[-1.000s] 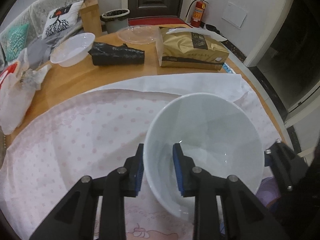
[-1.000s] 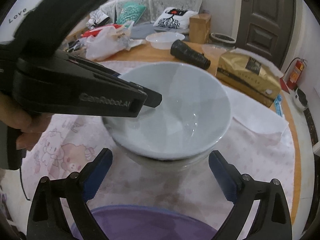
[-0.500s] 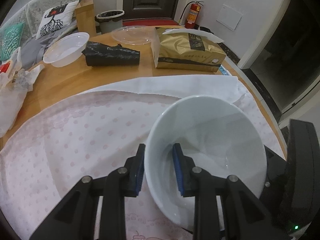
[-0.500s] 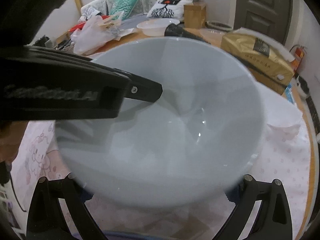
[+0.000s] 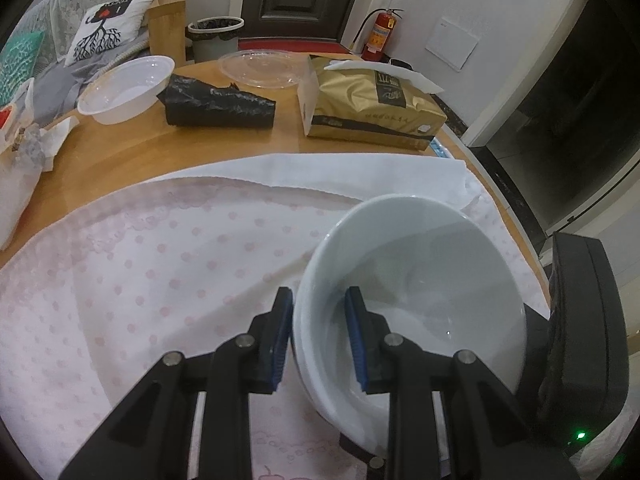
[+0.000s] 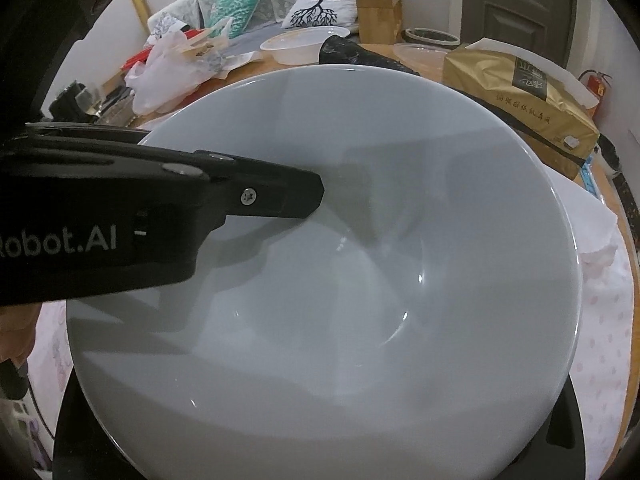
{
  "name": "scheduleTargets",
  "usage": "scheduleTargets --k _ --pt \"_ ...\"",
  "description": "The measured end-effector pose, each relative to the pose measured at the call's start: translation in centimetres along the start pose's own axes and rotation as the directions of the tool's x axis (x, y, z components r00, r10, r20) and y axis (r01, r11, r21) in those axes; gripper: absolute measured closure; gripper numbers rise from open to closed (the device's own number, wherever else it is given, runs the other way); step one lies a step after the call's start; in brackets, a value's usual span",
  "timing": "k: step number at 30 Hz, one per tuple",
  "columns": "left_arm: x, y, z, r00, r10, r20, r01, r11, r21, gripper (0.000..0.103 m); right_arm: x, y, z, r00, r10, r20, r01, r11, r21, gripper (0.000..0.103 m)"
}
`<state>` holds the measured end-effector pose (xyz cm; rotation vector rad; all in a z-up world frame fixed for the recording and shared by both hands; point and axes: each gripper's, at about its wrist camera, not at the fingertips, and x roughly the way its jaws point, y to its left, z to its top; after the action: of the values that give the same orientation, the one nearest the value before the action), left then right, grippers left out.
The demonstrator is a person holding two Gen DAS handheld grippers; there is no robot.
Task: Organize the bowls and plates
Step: 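Lower the right tool's white bowl into the left tool's bowl, then carry the nested white bowls with both tools over the purple plate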
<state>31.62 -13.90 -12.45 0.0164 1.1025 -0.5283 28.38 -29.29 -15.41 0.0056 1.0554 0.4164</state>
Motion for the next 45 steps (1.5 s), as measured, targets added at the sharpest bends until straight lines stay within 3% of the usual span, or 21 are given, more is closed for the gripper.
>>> scheduleTargets --k 20,45 --pt "-4.2 -1.9 -0.6 0.998 0.039 0.057 -0.043 0.998 0.055 0.081 -3.2 1.5 -0.5 0.993 -0.019 0.120 0.021 1.000 -0.014 0.003" --pt "-8.3 -7.3 -3.3 0.995 0.056 0.086 -0.067 0.990 0.124 0.081 -9.3 2.7 -4.2 0.984 -0.042 0.172 0.043 0.999 -0.002 0.003"
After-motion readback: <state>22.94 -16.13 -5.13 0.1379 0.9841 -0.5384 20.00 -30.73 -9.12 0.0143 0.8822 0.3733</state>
